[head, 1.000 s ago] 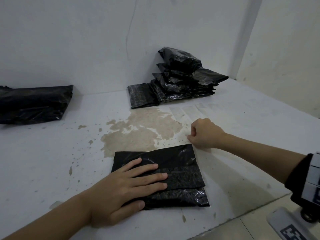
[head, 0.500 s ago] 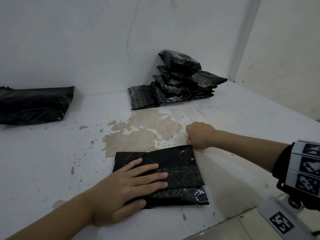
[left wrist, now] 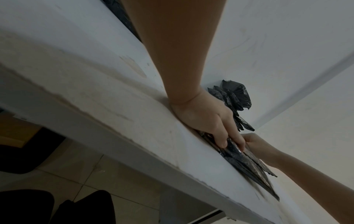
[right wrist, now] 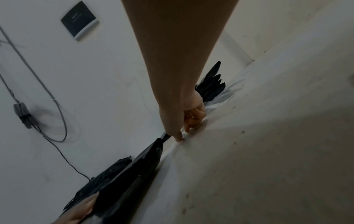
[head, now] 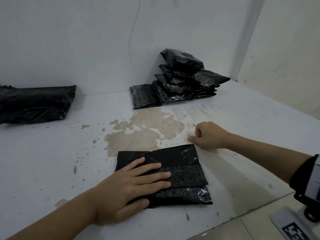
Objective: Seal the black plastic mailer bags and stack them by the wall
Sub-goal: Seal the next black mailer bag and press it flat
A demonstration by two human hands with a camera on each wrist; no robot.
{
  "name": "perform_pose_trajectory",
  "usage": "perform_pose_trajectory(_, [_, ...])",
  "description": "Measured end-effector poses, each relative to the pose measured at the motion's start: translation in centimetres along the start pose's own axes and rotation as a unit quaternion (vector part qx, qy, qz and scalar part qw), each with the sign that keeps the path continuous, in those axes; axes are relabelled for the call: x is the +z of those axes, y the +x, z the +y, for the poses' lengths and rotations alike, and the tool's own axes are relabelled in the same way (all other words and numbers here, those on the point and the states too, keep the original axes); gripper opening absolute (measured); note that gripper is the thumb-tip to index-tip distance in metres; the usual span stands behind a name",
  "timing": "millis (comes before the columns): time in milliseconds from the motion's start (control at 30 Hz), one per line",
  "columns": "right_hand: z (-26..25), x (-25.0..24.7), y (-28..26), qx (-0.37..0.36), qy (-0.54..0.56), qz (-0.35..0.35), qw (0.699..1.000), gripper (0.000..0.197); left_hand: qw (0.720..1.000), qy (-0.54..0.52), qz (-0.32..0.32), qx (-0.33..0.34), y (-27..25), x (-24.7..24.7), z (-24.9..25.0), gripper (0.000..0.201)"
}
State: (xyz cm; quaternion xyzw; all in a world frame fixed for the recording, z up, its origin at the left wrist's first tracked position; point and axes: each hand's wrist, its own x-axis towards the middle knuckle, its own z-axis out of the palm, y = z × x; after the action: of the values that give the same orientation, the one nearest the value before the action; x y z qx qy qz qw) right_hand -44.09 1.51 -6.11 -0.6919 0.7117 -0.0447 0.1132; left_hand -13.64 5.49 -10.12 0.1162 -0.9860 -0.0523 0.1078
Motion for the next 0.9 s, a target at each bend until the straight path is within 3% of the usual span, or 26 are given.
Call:
perform_pose_trajectory(200, [-0.4, -0.1, 0.4, -0.011, -0.043, 0.019, 0.999, 0.025, 1.0, -0.002, -0.011, -0.006, -0.1, 0.0, 0.0, 0.049])
perform_pose_trajectory(433, [-0.7, -1.5, 1.0, -0.05, -0.148, -0.087, 0.984, 0.028, 1.0, 0.003, -0.009, -0.004, -0.1, 0.0, 0.1, 0.05])
perform_pose_trajectory(633, [0.4, -2.4, 1.1, -0.078, -0.083, -0.089, 0.989, 0.02, 1.0, 0.001, -0.008, -0.004, -0.1, -0.1, 0.0, 0.05])
perform_pose_trajectory(900, [0.6, -0.9, -0.5, -0.04, -0.03, -0.059, 0.997, 0.037, 1.0, -0.001, -0.007, -0.006, -0.1, 0.0, 0.1, 0.05])
